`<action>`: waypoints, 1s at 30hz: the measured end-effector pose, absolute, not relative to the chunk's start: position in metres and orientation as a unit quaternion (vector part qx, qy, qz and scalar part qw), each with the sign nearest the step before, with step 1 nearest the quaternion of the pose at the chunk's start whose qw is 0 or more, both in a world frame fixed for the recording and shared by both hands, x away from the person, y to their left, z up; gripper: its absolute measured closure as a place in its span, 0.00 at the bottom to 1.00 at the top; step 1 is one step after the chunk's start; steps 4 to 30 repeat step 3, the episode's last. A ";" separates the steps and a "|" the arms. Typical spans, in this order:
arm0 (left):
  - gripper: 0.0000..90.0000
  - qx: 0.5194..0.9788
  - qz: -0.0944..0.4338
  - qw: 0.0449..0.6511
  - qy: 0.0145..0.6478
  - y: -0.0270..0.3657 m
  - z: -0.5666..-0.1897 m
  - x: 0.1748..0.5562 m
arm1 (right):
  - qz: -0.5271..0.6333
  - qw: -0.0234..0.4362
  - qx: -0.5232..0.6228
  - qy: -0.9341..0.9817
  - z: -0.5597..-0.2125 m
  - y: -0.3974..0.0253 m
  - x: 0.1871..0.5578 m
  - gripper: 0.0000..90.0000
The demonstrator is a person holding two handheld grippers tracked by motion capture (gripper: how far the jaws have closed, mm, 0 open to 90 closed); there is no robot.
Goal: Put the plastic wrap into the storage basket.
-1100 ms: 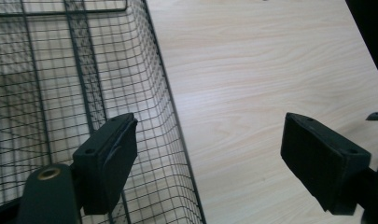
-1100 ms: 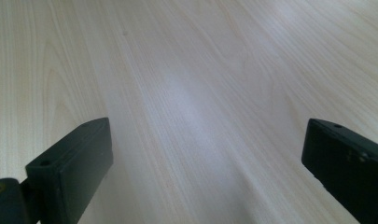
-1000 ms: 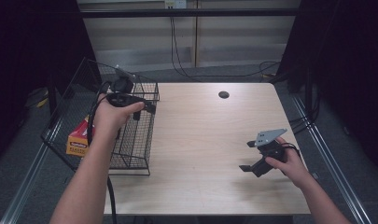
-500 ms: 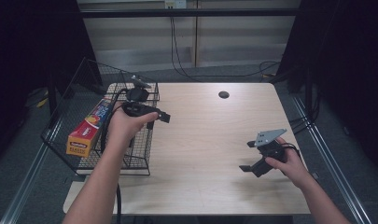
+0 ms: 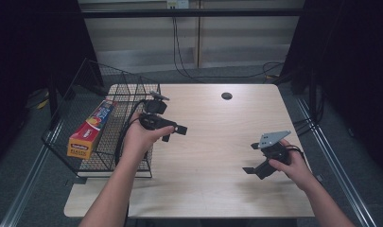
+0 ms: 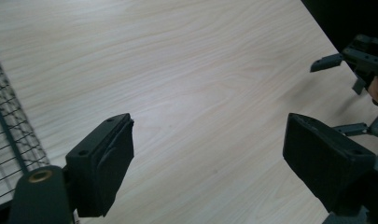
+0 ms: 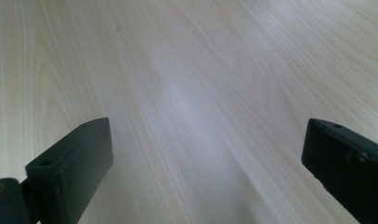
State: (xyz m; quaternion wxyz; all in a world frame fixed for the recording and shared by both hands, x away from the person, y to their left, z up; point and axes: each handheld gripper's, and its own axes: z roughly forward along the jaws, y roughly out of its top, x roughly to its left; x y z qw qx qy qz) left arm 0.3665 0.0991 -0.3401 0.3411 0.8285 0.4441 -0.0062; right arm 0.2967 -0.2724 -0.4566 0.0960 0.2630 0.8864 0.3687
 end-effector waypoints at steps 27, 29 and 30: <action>0.17 0.832 -0.005 0.343 0.435 0.095 -0.343 0.365 | 0.367 0.099 0.266 0.886 -0.458 -0.273 0.297 0.02; 0.17 0.832 -0.005 0.343 0.435 0.095 -0.343 0.365 | 0.367 0.099 0.266 0.886 -0.458 -0.273 0.297 0.02; 0.17 0.832 -0.005 0.343 0.435 0.095 -0.343 0.365 | 0.367 0.099 0.266 0.886 -0.458 -0.273 0.297 0.02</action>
